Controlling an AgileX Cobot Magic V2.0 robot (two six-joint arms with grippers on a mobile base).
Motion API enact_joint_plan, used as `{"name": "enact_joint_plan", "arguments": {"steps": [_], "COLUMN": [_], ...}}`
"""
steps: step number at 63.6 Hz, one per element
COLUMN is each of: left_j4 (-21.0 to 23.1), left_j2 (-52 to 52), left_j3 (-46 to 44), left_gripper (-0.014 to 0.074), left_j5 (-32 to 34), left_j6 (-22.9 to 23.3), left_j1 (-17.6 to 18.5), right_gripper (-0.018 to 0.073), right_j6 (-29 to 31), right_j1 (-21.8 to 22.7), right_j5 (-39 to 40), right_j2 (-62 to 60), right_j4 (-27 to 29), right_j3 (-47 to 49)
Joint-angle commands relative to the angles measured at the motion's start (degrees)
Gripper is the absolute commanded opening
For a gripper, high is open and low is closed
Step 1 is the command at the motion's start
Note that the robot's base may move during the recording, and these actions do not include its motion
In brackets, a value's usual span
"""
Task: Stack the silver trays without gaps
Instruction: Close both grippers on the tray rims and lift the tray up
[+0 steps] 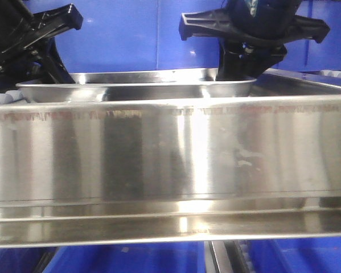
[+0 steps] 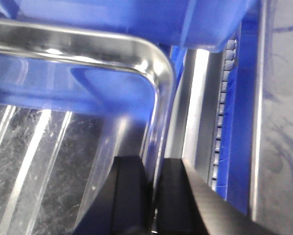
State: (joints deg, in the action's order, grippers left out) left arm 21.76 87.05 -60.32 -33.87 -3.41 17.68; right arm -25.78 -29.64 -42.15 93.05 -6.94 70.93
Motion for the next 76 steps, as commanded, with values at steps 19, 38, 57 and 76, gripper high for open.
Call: {"name": "enact_joint_plan", "arguments": {"steps": [19, 38, 57, 76], "left_j4": [-0.08, -0.33, -0.81, -2.6], "left_j2": [-11.34, -18.6, -19.53, -19.53], "left_j3": [0.06, -1.31, -8.1, -8.62], "left_gripper": [-0.0018, -0.0018, -0.0018, -0.0018], "left_j5": [3.9, 6.73, 5.81, 4.35], "left_j6": [-1.01, -0.65, -0.54, -0.54], "left_j1": [0.33, 0.33, 0.33, 0.72], "right_gripper": [-0.0059, -0.0059, -0.0059, -0.0059], "right_j6": [1.25, -7.88, -17.1, -17.6], "right_j1": [-0.17, -2.56, -9.35, -9.45], "right_j5": [-0.47, 0.92, 1.33, 1.17], "right_j2": [-8.45, -15.1, -18.31, -18.46], "right_j4": [-3.35, -14.57, -25.75, -25.88], "right_j3": [0.43, 0.43, 0.56, 5.06]}}
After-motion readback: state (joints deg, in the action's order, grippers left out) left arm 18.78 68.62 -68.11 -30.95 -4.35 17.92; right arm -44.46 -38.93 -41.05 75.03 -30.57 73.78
